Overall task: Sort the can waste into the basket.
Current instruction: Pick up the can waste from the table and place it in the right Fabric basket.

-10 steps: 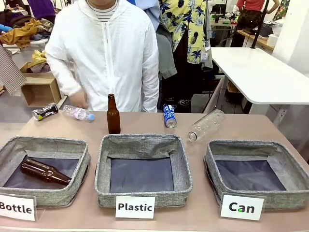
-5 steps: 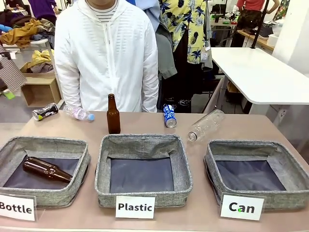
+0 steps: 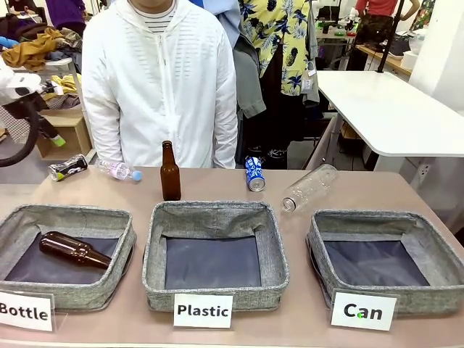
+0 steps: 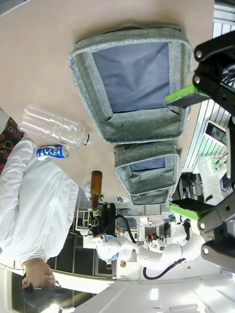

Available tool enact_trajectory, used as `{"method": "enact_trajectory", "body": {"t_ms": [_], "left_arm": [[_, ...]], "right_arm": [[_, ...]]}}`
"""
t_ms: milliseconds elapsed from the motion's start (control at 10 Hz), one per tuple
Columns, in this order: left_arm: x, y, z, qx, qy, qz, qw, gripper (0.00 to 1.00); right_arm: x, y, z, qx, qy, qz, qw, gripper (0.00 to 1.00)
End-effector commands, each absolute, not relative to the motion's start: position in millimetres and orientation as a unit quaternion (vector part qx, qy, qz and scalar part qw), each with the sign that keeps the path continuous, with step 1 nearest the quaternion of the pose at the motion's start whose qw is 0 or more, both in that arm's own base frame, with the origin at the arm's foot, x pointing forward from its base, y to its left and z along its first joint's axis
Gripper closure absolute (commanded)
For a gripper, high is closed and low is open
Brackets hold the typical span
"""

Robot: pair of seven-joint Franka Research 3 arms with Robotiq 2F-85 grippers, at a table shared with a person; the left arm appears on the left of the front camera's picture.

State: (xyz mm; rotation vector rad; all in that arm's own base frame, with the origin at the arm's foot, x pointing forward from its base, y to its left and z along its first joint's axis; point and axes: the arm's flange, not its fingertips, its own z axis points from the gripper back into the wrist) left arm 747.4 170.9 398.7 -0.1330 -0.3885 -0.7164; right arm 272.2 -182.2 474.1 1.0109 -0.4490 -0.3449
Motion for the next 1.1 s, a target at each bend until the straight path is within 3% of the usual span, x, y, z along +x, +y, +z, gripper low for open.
{"method": "enact_trajectory", "body": {"t_ms": [0,700,1000], "left_arm": [[746.5,159.0,388.0,-0.038,-0.196,-0.315,0.928,0.00],[725.2,140.1,313.0,-0.060,-0.143,-0.311,0.938,0.00],[720.6,141.6,306.7,-0.063,-0.148,-0.312,0.936,0.00]], "right_arm": [[274.3,-182.9,474.8,0.484,-0.224,-0.153,0.832,0.00],[274.3,-182.9,474.8,0.484,-0.224,-0.153,0.832,0.00],[274.3,-182.9,474.8,0.484,-0.224,-0.153,0.832,0.00]]}}
